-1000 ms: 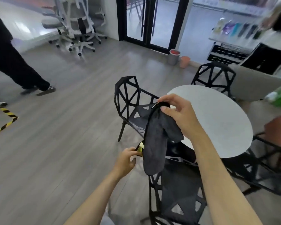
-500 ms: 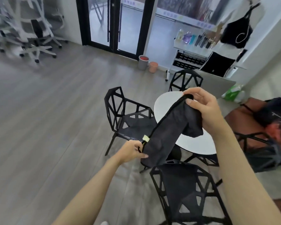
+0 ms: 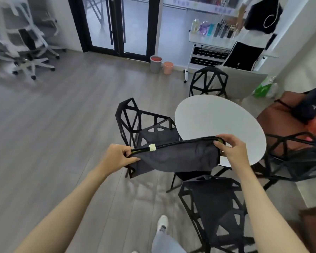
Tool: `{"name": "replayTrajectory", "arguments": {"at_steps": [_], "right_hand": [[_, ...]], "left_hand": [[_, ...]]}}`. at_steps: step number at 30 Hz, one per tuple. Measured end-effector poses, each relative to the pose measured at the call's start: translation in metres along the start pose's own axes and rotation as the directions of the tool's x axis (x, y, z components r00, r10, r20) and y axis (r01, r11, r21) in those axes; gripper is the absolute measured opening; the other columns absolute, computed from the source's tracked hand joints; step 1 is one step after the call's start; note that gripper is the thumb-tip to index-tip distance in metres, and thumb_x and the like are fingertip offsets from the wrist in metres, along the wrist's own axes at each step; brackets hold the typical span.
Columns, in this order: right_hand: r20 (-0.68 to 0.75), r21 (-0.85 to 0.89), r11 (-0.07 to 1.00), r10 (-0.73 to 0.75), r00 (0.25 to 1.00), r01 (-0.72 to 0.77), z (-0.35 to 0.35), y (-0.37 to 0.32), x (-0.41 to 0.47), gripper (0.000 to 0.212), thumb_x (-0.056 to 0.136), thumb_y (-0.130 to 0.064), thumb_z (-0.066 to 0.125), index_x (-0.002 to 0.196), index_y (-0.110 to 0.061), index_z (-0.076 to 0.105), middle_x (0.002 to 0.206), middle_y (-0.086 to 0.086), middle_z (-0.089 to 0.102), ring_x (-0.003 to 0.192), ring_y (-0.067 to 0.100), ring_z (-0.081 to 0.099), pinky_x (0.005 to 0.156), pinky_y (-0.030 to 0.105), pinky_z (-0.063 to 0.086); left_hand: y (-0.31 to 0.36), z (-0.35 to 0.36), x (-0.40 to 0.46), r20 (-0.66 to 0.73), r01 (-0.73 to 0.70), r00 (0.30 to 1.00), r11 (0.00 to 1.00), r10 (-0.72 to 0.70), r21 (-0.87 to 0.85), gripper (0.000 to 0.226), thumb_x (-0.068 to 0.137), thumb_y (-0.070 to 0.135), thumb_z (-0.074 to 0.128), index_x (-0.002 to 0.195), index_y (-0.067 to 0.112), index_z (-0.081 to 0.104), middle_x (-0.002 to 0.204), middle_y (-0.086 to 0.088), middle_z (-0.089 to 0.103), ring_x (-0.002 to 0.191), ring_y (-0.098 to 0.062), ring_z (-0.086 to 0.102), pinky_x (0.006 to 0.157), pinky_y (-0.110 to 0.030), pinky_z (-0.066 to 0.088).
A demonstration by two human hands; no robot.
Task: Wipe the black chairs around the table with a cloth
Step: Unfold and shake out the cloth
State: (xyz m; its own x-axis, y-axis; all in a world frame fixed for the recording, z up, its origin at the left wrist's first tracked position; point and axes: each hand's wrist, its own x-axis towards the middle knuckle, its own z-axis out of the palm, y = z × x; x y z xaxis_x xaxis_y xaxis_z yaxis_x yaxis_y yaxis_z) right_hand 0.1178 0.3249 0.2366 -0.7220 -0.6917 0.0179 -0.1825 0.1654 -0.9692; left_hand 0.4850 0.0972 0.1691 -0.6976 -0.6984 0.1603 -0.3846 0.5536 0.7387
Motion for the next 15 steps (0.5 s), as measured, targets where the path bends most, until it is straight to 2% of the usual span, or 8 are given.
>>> {"name": "replayTrajectory", "arguments": {"at_steps": [2, 4, 7, 10, 12, 15], "right_hand": [[0.0, -0.024, 0.999, 0.037, 0.999, -0.037, 0.003, 0.015, 0.012, 0.015, 0.084, -0.007, 0.083, 0.095, -0.016, 0.078, 0.094, -0.001, 0.077, 0.095, 0.02, 0.072, 0.073, 0.045, 0.064], [0.012, -0.035, 0.998, 0.058, 0.998, -0.057, 0.005, 0.028, 0.028, 0.012, 0.085, -0.005, 0.082, 0.092, -0.014, 0.077, 0.089, -0.002, 0.076, 0.088, 0.016, 0.072, 0.07, 0.042, 0.065], [0.006, 0.005, 0.996, 0.092, 0.996, -0.092, 0.006, 0.048, 0.059, 0.012, 0.086, -0.003, 0.079, 0.093, -0.013, 0.076, 0.093, 0.006, 0.075, 0.089, 0.021, 0.071, 0.07, 0.039, 0.064], [0.023, 0.037, 0.991, 0.125, 0.992, -0.126, 0.005, 0.063, 0.096, 0.015, 0.09, -0.002, 0.076, 0.097, -0.016, 0.073, 0.099, 0.01, 0.074, 0.086, 0.024, 0.072, 0.074, 0.045, 0.063], [0.067, 0.033, 0.987, 0.158, 0.985, -0.16, 0.004, 0.07, 0.12, 0.017, 0.094, -0.002, 0.071, 0.102, -0.016, 0.064, 0.104, 0.011, 0.071, 0.084, 0.025, 0.07, 0.074, 0.044, 0.062], [0.158, -0.028, 0.99, 0.138, 0.978, -0.135, 0.01, 0.076, 0.151, 0.022, 0.097, 0.002, 0.063, 0.098, -0.02, 0.058, 0.1, 0.01, 0.065, 0.08, 0.022, 0.063, 0.07, 0.036, 0.057]], "left_hand": [[-0.006, -0.009, 0.014, 0.033, 0.01, 0.999, 0.999, -0.012, 0.045, 0.055, 0.077, 0.033, 0.091, 0.053, 0.016, 0.044, 0.046, 0.007, 0.043, 0.046, -0.009, 0.037, 0.048, -0.019, 0.028], [-0.013, -0.017, 0.032, 0.094, 0.002, 0.996, 0.998, -0.007, 0.058, 0.052, 0.078, 0.036, 0.09, 0.056, 0.019, 0.045, 0.048, 0.006, 0.044, 0.047, -0.009, 0.038, 0.049, -0.024, 0.031], [-0.009, -0.026, 0.064, 0.263, 0.015, 0.964, 0.998, -0.031, 0.064, 0.04, 0.08, 0.039, 0.088, 0.062, 0.025, 0.056, 0.059, 0.003, 0.058, 0.054, -0.014, 0.052, 0.054, -0.033, 0.047], [0.004, -0.032, 0.102, 0.396, 0.034, 0.917, 0.998, -0.052, 0.053, 0.024, 0.083, 0.035, 0.086, 0.07, 0.028, 0.067, 0.073, 0.009, 0.068, 0.072, -0.015, 0.066, 0.068, -0.022, 0.055], [0.01, -0.034, 0.129, 0.411, 0.032, 0.91, 0.998, -0.055, 0.063, 0.02, 0.084, 0.039, 0.086, 0.075, 0.028, 0.071, 0.077, 0.006, 0.07, 0.075, -0.019, 0.067, 0.073, -0.027, 0.057], [0.016, -0.037, 0.169, 0.335, 0.048, 0.94, 0.998, -0.059, 0.041, 0.023, 0.084, 0.041, 0.085, 0.073, 0.025, 0.072, 0.074, 0.002, 0.069, 0.069, -0.019, 0.065, 0.067, -0.032, 0.055]]}}
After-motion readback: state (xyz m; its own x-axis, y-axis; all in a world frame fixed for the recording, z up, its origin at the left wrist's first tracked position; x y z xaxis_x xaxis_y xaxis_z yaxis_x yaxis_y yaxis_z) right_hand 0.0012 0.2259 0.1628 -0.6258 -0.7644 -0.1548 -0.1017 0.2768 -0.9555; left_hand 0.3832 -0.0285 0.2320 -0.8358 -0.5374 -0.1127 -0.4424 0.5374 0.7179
